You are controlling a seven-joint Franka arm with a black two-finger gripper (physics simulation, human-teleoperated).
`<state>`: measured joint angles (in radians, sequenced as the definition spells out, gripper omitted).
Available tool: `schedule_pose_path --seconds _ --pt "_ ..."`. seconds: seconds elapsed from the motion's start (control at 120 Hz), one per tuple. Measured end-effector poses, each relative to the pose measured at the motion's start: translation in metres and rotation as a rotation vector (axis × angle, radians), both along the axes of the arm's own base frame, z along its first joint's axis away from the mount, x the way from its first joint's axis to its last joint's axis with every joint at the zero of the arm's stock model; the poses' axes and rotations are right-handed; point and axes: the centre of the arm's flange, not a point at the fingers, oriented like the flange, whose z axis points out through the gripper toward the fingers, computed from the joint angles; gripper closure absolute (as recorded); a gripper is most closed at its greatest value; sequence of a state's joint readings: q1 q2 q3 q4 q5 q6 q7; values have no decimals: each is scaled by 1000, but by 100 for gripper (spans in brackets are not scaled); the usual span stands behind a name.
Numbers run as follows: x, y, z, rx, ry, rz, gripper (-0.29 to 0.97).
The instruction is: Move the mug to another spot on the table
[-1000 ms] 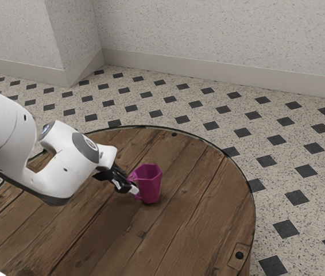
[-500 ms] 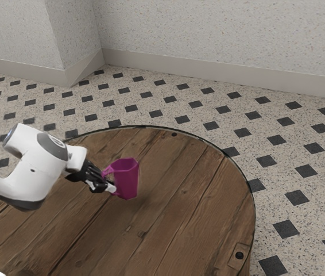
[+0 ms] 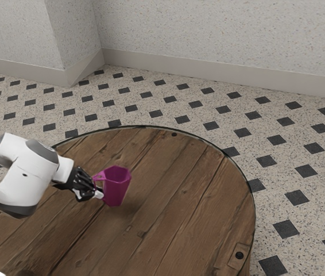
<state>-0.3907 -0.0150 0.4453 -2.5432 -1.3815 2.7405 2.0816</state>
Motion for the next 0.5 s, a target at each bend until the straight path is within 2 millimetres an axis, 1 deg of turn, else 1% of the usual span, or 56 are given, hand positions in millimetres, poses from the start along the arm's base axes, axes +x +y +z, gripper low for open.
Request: schedule_pose_path --seconds 0.208,0.275,0.408,0.45,0.5 --pt "7 8 -8 24 -16 -12 78" --pt "10 3 -11 22 -20 -27 78" --pt "17 -18 -16 19 -32 -88 78" --pt "18 -19 -19 20 -32 -97 78" --pt "17 -16 -22 23 -30 -98 78"
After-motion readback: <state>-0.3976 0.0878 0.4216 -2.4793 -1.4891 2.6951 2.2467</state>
